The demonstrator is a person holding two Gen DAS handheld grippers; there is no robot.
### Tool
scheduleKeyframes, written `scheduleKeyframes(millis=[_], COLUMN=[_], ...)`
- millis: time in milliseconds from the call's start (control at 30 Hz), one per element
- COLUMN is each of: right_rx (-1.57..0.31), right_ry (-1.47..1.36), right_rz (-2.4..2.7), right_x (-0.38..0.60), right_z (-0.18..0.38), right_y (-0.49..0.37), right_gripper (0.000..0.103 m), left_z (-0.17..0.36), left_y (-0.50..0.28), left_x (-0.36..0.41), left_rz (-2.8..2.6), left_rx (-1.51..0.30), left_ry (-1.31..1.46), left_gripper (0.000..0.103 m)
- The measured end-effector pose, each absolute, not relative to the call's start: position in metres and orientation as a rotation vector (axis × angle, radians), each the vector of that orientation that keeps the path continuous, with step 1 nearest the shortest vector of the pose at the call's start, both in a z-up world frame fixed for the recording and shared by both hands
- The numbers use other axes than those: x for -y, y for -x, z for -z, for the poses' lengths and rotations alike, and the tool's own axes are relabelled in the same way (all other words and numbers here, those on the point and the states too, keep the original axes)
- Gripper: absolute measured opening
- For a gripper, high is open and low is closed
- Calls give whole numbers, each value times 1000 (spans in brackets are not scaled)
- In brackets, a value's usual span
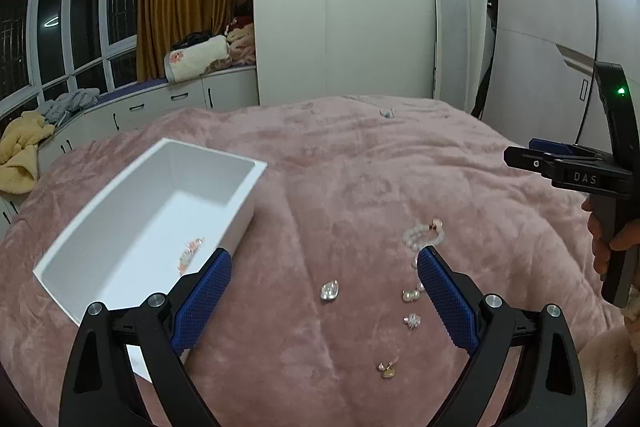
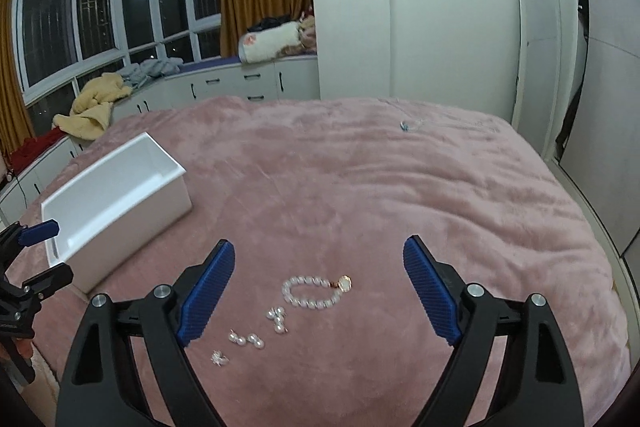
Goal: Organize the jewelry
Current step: 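Withdraw both tools from the box back toward the jewelry, then grasp the white pearl bracelet with the right tool while the left tool grasps the gold heart earring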
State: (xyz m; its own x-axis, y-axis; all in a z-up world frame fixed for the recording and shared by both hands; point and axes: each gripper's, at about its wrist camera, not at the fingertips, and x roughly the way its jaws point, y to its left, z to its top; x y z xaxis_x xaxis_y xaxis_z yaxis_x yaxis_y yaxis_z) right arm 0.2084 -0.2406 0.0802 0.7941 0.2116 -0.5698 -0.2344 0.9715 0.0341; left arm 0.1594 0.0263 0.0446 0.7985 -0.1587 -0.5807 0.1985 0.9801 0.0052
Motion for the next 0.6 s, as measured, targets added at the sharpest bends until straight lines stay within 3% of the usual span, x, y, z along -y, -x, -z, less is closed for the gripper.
scheduleKeyframes(millis=[600], right_rx=[-749], right_ry=[-5], right_rz=[-105], right_x=[250], right_z=[2], right_y=[-261], right_gripper=[77], left_z=[41], left_y=[-178], left_x=[-8], left_rz=[310], left_rx=[-803], left_ry=[-97], left_gripper=[95])
